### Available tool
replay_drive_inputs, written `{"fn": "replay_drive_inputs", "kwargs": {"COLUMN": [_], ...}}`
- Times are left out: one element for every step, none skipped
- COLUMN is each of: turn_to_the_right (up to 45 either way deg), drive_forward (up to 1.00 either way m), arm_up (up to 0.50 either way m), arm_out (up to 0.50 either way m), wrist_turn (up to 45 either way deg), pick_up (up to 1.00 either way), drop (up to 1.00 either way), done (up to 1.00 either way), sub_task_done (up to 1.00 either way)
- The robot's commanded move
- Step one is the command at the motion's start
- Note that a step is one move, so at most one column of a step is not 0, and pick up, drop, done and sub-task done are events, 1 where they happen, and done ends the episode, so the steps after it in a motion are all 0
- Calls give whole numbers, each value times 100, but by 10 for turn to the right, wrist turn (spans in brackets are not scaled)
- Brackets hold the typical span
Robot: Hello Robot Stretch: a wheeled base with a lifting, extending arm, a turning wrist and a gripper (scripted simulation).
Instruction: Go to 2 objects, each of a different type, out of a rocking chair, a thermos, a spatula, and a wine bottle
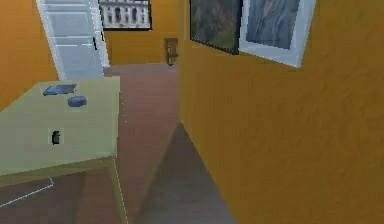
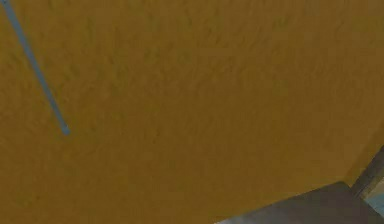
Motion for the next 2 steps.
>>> {"fn": "replay_drive_inputs", "kwargs": {"turn_to_the_right": [-60, 0], "drive_forward": [0, 80], "arm_up": [0, 0], "arm_out": [0, 0], "wrist_turn": [0, 0], "pick_up": [0, 0], "drop": [0, 0], "done": [0, 0], "sub_task_done": [0, 0]}}
